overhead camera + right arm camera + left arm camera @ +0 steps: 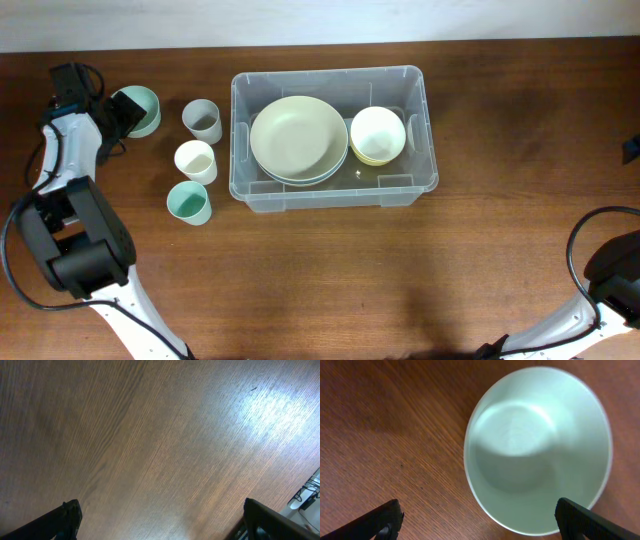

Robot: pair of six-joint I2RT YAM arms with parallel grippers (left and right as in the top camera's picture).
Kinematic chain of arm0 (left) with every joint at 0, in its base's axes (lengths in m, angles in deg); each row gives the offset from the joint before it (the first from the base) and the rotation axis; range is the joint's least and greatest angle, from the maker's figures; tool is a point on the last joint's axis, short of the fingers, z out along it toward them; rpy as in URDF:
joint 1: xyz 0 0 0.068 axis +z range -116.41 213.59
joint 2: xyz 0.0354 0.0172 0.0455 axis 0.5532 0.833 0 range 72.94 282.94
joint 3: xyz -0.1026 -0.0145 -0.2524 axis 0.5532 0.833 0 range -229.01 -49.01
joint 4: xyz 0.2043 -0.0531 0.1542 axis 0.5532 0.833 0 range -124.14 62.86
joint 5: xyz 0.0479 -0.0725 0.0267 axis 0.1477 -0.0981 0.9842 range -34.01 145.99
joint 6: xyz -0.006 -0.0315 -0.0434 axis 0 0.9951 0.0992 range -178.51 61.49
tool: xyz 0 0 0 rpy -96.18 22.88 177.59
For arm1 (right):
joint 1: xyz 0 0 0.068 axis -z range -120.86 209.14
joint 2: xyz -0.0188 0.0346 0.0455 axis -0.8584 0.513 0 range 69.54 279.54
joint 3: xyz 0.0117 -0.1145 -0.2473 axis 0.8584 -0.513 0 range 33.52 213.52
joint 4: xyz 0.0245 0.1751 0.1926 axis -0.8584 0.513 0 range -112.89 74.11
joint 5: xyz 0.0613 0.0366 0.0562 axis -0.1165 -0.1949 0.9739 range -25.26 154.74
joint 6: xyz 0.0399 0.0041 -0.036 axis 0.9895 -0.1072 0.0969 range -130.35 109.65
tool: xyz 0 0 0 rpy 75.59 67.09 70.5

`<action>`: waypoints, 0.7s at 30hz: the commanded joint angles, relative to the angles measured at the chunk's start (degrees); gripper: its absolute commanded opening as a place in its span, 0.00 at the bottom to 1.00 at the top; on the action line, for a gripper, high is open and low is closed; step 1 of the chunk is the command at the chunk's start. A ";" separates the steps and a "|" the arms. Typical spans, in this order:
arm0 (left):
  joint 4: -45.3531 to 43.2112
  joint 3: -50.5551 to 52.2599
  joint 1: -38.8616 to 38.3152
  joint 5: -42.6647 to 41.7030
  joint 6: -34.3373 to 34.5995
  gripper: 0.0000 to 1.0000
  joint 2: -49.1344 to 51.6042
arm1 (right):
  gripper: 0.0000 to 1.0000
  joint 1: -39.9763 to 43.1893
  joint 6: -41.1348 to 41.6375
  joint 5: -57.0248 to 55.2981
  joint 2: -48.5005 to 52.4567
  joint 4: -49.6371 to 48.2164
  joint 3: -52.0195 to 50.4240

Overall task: Pack container
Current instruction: 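Close the left gripper on the mint-green bowl's rim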

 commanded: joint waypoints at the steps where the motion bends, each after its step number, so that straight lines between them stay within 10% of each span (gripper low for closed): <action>1: 0.17 0.11 0.09 0.59 0.57 0.99 2.56 | 0.99 -0.20 0.04 -0.52 -0.42 -0.02 -0.28; 10: 0.02 0.11 0.09 0.61 0.57 0.98 3.48 | 0.99 -0.20 0.04 -0.52 -0.42 -0.02 -0.28; 21: 0.07 0.11 0.09 0.59 0.57 0.40 3.48 | 0.99 -0.20 0.04 -0.52 -0.42 -0.02 -0.28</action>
